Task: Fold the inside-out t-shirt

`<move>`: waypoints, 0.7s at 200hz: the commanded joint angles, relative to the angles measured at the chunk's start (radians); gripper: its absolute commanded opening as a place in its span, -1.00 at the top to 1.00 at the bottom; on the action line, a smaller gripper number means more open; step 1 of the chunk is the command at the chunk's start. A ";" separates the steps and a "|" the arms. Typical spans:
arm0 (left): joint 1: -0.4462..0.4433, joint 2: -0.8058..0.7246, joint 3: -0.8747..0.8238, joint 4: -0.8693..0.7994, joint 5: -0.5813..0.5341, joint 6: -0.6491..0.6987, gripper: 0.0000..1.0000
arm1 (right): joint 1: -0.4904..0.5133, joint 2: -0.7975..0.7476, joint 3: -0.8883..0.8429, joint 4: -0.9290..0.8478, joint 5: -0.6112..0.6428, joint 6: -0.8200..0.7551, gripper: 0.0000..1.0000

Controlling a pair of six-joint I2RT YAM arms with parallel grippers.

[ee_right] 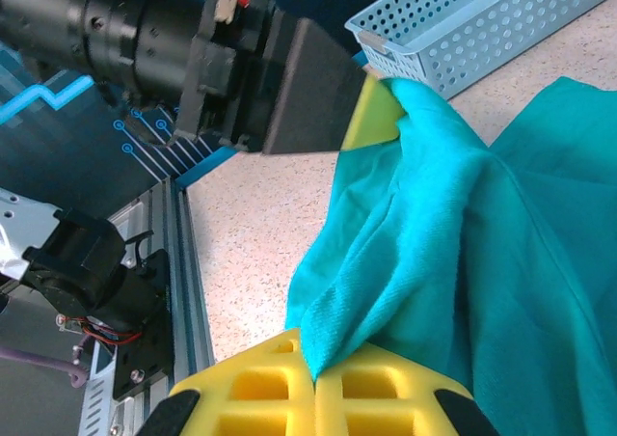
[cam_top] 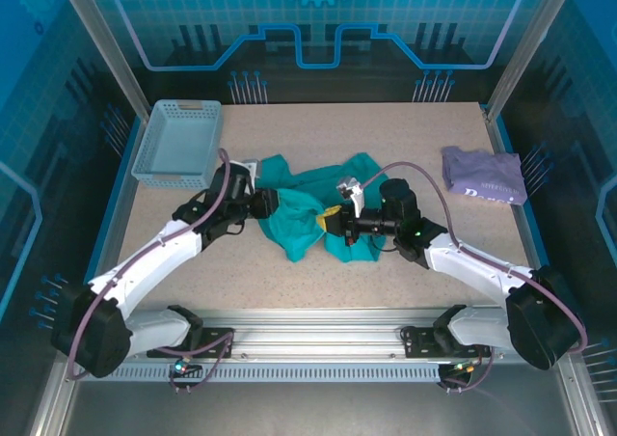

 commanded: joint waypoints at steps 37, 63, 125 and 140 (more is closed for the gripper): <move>-0.222 -0.158 -0.048 -0.072 -0.156 0.056 0.08 | -0.020 -0.012 0.015 -0.001 0.024 0.058 1.00; -0.287 -0.148 -0.056 -0.036 -0.089 0.063 0.21 | -0.023 -0.011 0.030 -0.021 0.044 0.086 1.00; -0.270 0.022 -0.044 0.090 -0.087 0.116 0.16 | -0.029 -0.027 0.023 -0.026 0.043 0.104 1.00; -0.251 0.076 -0.025 0.115 -0.072 0.124 0.14 | -0.030 -0.029 0.020 -0.027 0.043 0.103 1.00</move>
